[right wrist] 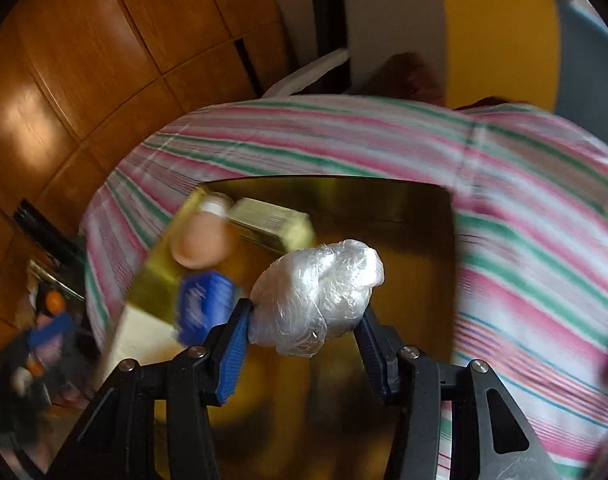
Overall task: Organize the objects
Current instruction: 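Lower the plastic-wrapped bundle into the gold tray and open the right gripper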
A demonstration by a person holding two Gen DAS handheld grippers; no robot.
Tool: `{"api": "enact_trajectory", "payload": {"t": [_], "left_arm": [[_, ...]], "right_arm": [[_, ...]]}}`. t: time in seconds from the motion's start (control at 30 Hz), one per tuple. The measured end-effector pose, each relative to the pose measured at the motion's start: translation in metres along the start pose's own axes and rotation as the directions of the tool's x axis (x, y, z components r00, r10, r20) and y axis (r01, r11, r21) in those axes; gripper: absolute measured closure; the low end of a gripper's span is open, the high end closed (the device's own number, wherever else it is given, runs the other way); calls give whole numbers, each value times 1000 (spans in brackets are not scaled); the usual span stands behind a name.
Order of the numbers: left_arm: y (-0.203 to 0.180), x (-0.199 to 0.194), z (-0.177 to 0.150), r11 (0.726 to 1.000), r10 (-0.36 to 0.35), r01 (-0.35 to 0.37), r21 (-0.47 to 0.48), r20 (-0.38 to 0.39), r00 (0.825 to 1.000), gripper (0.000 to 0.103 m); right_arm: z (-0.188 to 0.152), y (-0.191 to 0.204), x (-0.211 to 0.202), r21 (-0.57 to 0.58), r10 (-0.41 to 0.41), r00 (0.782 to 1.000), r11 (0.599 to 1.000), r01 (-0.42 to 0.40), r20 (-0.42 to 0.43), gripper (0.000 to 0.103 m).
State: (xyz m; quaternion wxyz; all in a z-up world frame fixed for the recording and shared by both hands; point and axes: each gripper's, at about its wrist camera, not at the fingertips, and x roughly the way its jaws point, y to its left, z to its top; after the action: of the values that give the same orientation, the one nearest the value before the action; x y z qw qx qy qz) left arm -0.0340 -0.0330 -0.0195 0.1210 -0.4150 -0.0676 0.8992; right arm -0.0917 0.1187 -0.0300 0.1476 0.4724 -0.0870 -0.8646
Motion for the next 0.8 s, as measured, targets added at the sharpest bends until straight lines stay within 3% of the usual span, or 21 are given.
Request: {"api": "enact_trajectory", "payload": {"t": [0.1, 0.17, 0.23, 0.3, 0.47, 0.8], "left_arm": [[9, 2, -2, 1000, 0, 0, -26, -5, 1000, 20], [13, 4, -4, 999, -4, 3, -37, -10, 1000, 20], [16, 5, -6, 999, -5, 4, -43, -18, 1000, 20], [18, 5, -7, 999, -3, 2, -46, -17, 1000, 20], [14, 2, -5, 999, 1, -2, -37, -6, 1000, 20], [-15, -10, 1, 998, 23, -24, 63, 21, 1000, 20]], "right_arm": [[15, 21, 31, 6, 15, 999, 1000, -15, -36, 50], [21, 30, 58, 10, 52, 993, 999, -52, -106, 46], [22, 34, 72, -8, 8, 993, 1000, -9, -118, 44], [20, 34, 74, -2, 14, 994, 1000, -14, -113, 42], [14, 27, 59, -5, 21, 996, 1000, -22, -92, 29], [-15, -1, -17, -29, -18, 1000, 999, 18, 3, 19]]}}
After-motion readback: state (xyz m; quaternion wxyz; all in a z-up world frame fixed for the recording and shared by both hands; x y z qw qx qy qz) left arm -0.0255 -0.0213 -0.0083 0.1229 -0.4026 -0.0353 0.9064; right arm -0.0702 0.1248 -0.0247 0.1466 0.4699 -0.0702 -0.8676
